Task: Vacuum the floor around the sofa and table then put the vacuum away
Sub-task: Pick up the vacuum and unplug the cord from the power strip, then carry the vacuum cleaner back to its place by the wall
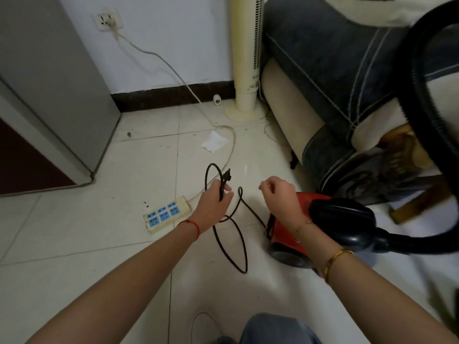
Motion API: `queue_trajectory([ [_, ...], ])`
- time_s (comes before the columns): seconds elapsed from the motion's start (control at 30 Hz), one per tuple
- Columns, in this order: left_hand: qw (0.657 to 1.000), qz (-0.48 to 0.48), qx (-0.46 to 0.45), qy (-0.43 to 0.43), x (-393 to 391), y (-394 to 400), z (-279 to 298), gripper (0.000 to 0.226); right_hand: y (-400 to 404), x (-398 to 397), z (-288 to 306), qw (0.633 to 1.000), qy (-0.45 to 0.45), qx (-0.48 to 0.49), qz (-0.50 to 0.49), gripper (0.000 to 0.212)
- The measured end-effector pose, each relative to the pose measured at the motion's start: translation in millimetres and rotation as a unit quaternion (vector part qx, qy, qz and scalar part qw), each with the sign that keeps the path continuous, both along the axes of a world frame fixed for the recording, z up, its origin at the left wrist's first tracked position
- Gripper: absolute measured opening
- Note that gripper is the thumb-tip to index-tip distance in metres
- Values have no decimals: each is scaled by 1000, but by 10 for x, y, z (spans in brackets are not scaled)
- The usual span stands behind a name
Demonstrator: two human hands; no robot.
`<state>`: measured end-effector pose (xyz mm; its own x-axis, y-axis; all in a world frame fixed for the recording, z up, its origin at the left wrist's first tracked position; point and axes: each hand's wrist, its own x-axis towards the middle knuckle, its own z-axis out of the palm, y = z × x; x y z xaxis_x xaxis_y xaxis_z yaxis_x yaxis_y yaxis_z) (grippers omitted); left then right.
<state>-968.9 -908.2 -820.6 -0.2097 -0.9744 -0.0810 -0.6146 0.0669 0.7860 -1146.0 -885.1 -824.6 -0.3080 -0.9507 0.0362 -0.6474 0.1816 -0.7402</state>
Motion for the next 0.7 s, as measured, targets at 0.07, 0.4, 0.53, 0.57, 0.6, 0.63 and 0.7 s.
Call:
queue_trajectory([
  [0.07, 1000, -16, -10, 9, -214, -44, 95, 14, 83, -158, 137, 1000, 16, -24, -12, 22],
  [0.4, 987, -157, 18, 15, -1203, 80, 448, 36, 694, -881, 743, 971, 176, -164, -12, 14],
  [0.53, 978, -206, 3, -2, -1594, 270, 466, 33, 877, -1119, 929, 959, 210, -185, -37, 10],
  [0.57, 977, -213, -1, -7, -1683, 314, 463, 32, 919, -1170, 959, 958, 214, -185, -43, 10],
  [0.6, 976, -218, 0, -9, -1769, 358, 450, 32, 961, -1214, 980, 958, 216, -184, -48, 10],
  [0.63, 975, -223, 2, -11, -1848, 401, 433, 32, 1009, -1254, 1002, 958, 214, -183, -53, 10],
  [0.7, 972, -233, -3, -19, -1990, 480, 393, 33, 1093, -1327, 1049, 958, 212, -184, -58, 10],
])
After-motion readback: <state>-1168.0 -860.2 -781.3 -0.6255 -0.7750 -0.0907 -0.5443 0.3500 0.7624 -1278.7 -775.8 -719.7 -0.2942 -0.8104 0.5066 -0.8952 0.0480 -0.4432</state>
